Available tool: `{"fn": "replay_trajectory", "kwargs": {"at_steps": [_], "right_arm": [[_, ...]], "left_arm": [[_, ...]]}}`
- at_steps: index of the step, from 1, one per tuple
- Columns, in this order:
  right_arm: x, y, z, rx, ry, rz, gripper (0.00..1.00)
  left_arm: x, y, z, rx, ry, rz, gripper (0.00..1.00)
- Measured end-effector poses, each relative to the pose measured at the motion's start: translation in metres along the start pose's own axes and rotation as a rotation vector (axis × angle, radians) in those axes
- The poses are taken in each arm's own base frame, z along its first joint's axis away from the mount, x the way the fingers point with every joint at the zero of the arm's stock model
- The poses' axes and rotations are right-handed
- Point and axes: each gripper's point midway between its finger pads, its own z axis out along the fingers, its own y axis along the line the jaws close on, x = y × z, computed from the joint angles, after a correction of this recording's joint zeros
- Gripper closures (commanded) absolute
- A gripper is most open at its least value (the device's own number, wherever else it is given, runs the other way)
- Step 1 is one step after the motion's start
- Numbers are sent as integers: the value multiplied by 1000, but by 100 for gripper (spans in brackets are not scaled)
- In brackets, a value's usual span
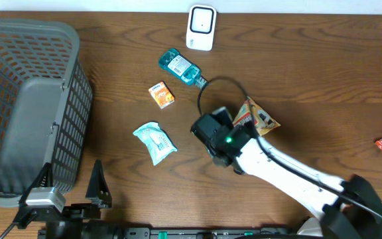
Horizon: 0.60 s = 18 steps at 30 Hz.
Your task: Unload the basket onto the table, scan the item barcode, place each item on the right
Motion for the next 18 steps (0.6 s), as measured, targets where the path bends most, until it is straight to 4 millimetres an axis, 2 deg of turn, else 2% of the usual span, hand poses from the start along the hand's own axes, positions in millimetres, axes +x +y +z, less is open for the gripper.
{"fn": "replay_trajectory", "kwargs": {"at_steps": [3, 4, 5, 7, 10, 13, 14, 18], "right_arm": [[-31, 6, -31, -108, -91, 178, 1], [-46, 11, -51, -202, -138, 258, 1], [-51, 15, -67, -272, -155, 295, 1], [-55, 19, -75, -327, -166, 337, 1], [-50, 24, -67, -345, -96, 496, 1], [-28, 21, -46, -281, 63, 775, 1], [-23, 21, -35, -243, 120, 923, 1], [-37, 16, -2, -227, 174, 1251, 7]], "left_arm": [[0, 0, 0, 0, 0, 0, 2], [0, 0, 0, 0, 1, 0, 2], [0, 0, 0, 0, 0, 0, 2], [0, 0, 0, 0, 0, 0, 3], [0, 0, 0, 0, 1, 0, 2], [0, 0, 0, 0, 1, 0, 2], [0, 0, 0, 0, 1, 0, 2], [0, 0, 0, 0, 1, 0, 2]]}}
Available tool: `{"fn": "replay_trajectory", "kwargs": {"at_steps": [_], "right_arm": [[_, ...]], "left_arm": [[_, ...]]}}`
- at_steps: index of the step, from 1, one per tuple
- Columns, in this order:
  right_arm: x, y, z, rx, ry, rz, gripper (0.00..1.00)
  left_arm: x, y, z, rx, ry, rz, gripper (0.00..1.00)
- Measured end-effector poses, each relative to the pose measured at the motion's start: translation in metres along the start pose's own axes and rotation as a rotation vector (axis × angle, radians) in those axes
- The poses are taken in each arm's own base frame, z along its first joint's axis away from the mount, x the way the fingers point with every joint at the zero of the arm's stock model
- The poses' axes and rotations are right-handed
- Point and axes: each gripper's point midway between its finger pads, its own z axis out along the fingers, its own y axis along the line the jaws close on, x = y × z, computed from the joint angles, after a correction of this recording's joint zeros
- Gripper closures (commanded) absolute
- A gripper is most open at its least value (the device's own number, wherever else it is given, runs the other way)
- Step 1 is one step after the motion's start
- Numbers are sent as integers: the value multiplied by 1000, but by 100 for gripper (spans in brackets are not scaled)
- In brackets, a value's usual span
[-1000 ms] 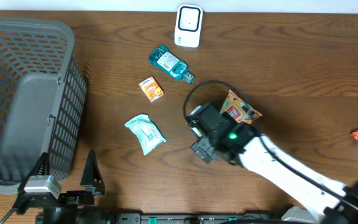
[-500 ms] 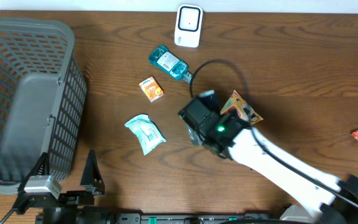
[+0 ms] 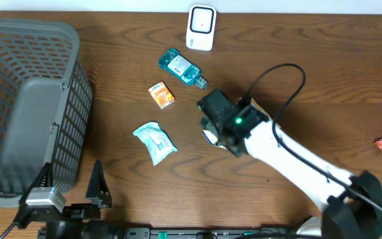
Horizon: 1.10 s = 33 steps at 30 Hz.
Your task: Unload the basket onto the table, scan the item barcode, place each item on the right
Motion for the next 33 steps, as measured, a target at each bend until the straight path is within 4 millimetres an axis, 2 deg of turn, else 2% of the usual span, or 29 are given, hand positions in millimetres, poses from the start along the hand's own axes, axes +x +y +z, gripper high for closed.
{"fn": "replay_trajectory", "kwargs": {"at_steps": [4, 6, 10, 12, 15, 16, 19, 21, 22, 28, 30, 33], "right_arm": [[-17, 6, 22, -5, 24, 175, 10], [-23, 2, 31, 16, 42, 223, 10], [-37, -7, 41, 49, 69, 289, 19], [-42, -11, 42, 57, 76, 299, 33], [-40, -12, 44, 66, 86, 274, 43], [-39, -13, 46, 71, 90, 263, 52], [-34, -22, 62, 121, 105, 224, 70], [-27, -33, 77, 183, 127, 199, 95], [-24, -37, 80, 204, 132, 191, 99], [-21, -43, 70, 253, 157, 173, 98], [-16, -50, 62, 270, 223, 198, 99], [-13, -45, 38, 201, 345, 243, 98]], "left_arm": [[0, 0, 0, 0, 0, 0, 2], [0, 0, 0, 0, 0, 0, 2], [0, 0, 0, 0, 0, 0, 2], [0, 0, 0, 0, 0, 0, 2], [0, 0, 0, 0, 0, 0, 2], [0, 0, 0, 0, 0, 0, 2], [0, 0, 0, 0, 0, 0, 2], [0, 0, 0, 0, 0, 0, 2], [0, 0, 0, 0, 0, 0, 2], [0, 0, 0, 0, 0, 0, 2], [0, 0, 0, 0, 0, 0, 2], [0, 0, 0, 0, 0, 0, 2]]}}
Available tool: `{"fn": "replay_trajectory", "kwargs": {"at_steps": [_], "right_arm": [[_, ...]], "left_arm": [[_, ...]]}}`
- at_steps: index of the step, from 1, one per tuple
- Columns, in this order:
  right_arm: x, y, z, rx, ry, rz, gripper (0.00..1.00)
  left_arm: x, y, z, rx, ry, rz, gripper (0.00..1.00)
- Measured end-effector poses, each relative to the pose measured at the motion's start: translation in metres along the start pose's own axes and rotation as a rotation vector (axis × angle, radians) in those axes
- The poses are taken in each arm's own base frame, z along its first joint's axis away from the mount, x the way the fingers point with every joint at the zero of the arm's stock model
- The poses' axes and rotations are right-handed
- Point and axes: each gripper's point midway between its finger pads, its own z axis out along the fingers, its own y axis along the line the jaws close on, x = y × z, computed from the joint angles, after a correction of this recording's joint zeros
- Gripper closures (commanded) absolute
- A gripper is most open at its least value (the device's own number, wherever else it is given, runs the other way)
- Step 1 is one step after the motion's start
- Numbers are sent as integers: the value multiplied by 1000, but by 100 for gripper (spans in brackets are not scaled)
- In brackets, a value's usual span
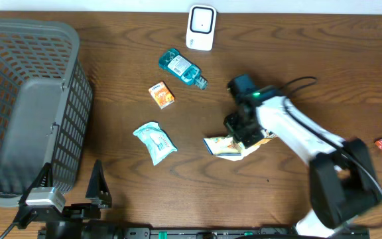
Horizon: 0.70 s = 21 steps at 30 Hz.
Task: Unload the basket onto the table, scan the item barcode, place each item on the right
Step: 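Lift the snack bag off the table with the right gripper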
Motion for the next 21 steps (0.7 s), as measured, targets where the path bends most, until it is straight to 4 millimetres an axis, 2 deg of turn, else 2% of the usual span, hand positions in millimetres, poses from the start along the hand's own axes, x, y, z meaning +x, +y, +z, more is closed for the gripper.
{"fn": "replay_trajectory", "kwargs": {"at_steps": [4, 6, 8, 10, 13, 17, 21], "right_arm": [[20, 12, -55, -186, 158, -16, 99], [37, 0, -76, -195, 249, -15, 99], [60, -25, -90, -133, 368, 9, 98], [79, -39, -97, -84, 479, 14, 99], [101, -38, -111, -118, 632, -38, 99], [115, -35, -122, -155, 729, -65, 98], [117, -34, -125, -150, 757, -27, 98]], "left_arm": [[0, 0, 0, 0, 0, 0, 2], [0, 0, 0, 0, 0, 0, 2], [0, 0, 0, 0, -1, 0, 2], [0, 0, 0, 0, -1, 0, 2], [0, 0, 0, 0, 0, 0, 2], [0, 0, 0, 0, 0, 0, 2], [0, 0, 0, 0, 0, 0, 2]]}}
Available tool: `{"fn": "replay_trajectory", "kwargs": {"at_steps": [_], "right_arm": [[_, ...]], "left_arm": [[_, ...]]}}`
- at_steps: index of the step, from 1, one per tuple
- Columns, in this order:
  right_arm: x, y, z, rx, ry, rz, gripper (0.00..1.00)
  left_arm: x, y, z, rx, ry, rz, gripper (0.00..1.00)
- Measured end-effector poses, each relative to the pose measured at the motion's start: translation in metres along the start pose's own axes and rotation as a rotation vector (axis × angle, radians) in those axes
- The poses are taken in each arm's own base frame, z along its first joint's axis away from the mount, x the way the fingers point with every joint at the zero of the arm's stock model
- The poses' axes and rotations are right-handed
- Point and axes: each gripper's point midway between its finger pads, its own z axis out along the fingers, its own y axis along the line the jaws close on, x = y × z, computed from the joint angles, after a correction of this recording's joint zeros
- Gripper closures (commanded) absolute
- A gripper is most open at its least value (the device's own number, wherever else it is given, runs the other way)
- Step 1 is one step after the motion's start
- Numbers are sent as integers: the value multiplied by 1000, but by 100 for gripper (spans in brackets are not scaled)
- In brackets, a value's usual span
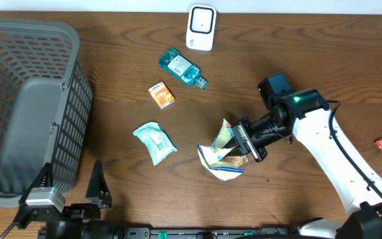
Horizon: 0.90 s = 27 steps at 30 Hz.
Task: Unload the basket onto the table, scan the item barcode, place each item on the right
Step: 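Lift the snack bag off the table with the right gripper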
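My right gripper (243, 141) is shut on the edge of a snack bag (219, 157), orange and white, which it holds tilted near the table's middle with a white side showing. The white barcode scanner (201, 28) stands at the back edge, well away from the bag. My left gripper (71, 184) rests at the front left edge, its two dark fingers spread wide with nothing between them.
A grey mesh basket (25, 106) fills the left side. A blue mouthwash bottle (180, 68), a small orange box (162, 95) and a teal tissue pack (155, 142) lie between basket and bag. A red candy wrapper lies at the far right.
The right wrist has swung out to the right and now points left at the bag. The bag has shifted slightly left and forward and stands tilted up instead of lying under the gripper.
The right gripper first hung over the snack bag, hiding most of it, and still did a moment later. Then the bag lay further front and left with its pale side up, under the gripper. Now the gripper grips it from the right, tilted.
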Motion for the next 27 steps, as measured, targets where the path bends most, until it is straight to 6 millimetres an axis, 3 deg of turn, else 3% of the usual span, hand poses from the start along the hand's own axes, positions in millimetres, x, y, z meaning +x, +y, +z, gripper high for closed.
{"fn": "replay_trajectory", "kwargs": {"at_steps": [4, 10, 17, 18, 24, 27], "right_arm": [[1, 3, 0, -9, 14, 126, 98], [-13, 15, -2, -41, 15, 330, 98], [-17, 18, -3, -53, 14, 394, 99], [-18, 20, -3, -60, 11, 373, 99], [-31, 50, -7, -152, -76, -185, 99], [-50, 52, -9, -133, -194, -268, 99]], "left_arm": [[0, 0, 0, 0, 0, 0, 2], [0, 0, 0, 0, 0, 0, 2], [0, 0, 0, 0, 0, 0, 2], [0, 0, 0, 0, 0, 0, 2], [0, 0, 0, 0, 0, 0, 2], [0, 0, 0, 0, 0, 0, 2]]}}
